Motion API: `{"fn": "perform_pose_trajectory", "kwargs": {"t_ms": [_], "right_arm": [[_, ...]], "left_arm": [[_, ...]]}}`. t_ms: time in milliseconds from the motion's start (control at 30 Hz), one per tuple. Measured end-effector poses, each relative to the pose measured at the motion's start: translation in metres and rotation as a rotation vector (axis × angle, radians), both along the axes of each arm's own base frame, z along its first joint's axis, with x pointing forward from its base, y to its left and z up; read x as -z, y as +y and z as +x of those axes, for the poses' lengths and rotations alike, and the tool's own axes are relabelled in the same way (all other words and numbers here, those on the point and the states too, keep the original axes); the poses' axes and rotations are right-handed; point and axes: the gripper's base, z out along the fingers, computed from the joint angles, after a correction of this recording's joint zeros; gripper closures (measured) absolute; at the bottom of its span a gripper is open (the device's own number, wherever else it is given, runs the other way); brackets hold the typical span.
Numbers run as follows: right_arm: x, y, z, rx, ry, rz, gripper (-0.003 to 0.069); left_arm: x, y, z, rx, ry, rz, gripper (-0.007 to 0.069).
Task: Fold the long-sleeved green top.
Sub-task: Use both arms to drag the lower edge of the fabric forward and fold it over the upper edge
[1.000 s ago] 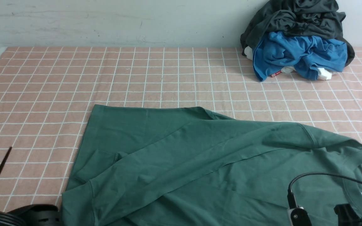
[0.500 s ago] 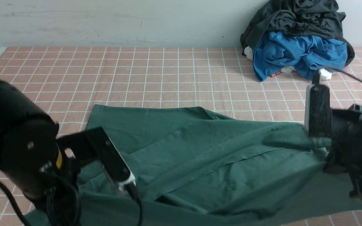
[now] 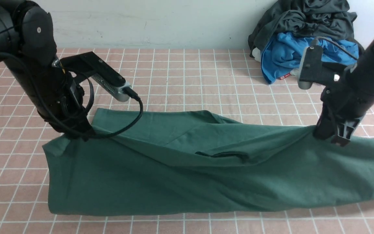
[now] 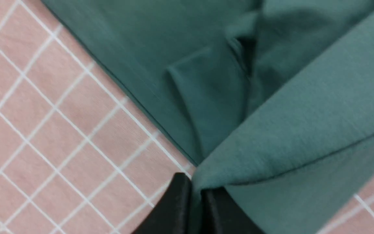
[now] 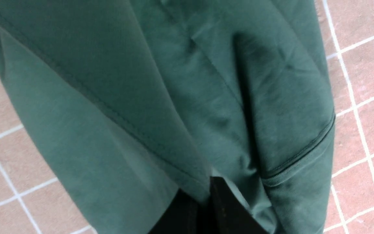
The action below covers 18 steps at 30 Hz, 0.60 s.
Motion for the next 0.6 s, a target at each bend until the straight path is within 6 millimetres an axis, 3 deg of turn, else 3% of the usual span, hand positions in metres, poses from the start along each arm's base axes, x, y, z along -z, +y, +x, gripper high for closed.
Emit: {"fn": "perform_pose_trajectory", "kwargs": {"t_ms": [67, 233, 400, 600], "right_arm": [[0.006, 0.003, 0.016, 0.012, 0.005, 0.002, 0.0655], [0.015, 0.002, 0.043, 0.041, 0.003, 0.01, 0.0655], [0.032, -0.014, 0.074, 0.13, 0.01, 0.021, 0.0655], [0.056, -0.023, 0.092, 0.203, 0.049, 0.035, 0.0655]], "left_arm": [[0.005, 0.007, 0.021, -0.03, 0.005, 0.001, 0.0604], [0.013, 0.012, 0.048, -0.021, 0.001, 0.008, 0.0604], [0.033, 0.009, 0.084, -0.016, -0.002, 0.01, 0.0604], [0.059, 0.006, 0.113, -0.016, 0.009, 0.012, 0.0604]]}}
